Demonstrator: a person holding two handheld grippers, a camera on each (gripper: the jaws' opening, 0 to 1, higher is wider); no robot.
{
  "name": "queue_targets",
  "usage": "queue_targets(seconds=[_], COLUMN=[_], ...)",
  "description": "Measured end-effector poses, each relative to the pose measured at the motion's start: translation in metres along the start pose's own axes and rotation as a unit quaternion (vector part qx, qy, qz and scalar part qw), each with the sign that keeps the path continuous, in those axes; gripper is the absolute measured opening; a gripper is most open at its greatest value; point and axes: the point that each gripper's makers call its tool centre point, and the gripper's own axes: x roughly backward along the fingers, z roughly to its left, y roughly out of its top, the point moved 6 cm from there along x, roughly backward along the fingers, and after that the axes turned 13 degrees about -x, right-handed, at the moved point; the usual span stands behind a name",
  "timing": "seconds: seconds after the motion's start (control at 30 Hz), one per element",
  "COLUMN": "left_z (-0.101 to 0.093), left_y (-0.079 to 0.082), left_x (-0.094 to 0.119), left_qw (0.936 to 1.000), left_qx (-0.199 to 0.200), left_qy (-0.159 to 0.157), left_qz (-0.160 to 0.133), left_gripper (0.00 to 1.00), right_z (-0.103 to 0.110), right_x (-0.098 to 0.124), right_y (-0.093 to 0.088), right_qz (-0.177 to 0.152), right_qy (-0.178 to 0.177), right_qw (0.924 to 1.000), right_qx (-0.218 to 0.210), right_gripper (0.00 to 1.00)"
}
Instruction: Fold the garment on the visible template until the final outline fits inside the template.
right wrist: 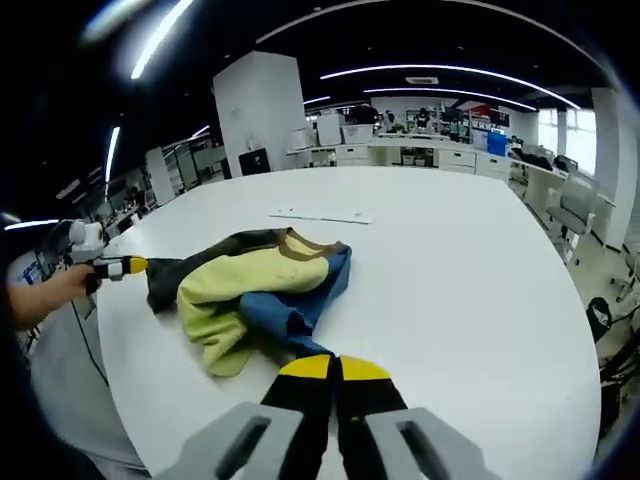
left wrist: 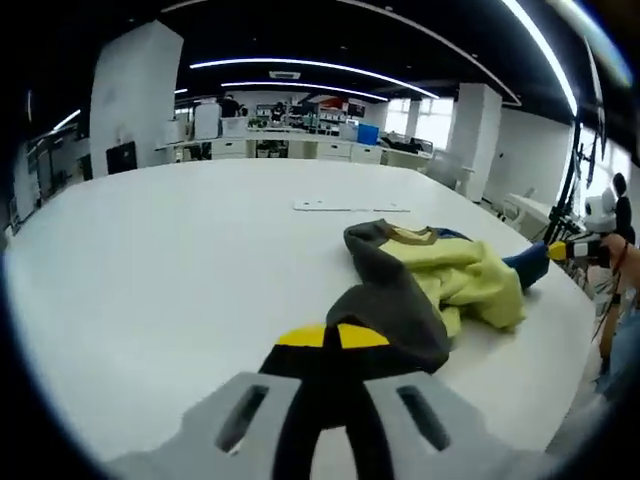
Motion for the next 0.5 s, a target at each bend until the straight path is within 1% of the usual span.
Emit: queue_targets(seconds=[0.1, 0.3, 0.37, 0.4, 0.5], left_z=[0.014, 0.037, 0.045, 0.047, 0.052], left_y=[-0.003, -0.008, -0.013, -0.017, -0.019], left_x=[-0.001, -0.001, -0.004, -0.005, -0.006], left_qw=[0.9997, 0.9984, 0.9978, 0.9971, 0.9969], left_qx=[0.004, 0.010, 0.002, -0.004, -0.010], left_qy=[0.023, 0.054, 0.059, 0.062, 0.062], left_qz=[0.005, 0.016, 0.030, 0.044, 0.048], left_gripper=[0.00, 0.00, 0.00, 0.00, 0.00], right_z=[-0.010, -0.024, -0.029, -0.033, -0.037], right_x=[0.004, 0.011, 0.013, 0.014, 0.018], right_y=[0.004, 0.009, 0.010, 0.011, 0.011], right_qz=[0.000, 0.005, 0.007, 0.007, 0.010], right_qy=[-0.015, -0.035, -0.045, -0.049, -0.052], right_qw=[0.9999, 0.9994, 0.9989, 0.9988, 0.9986], right_qx=[0.004, 0.006, 0.006, 0.005, -0.002], right_gripper=[0.00, 0.00, 0.00, 0.00, 0.00])
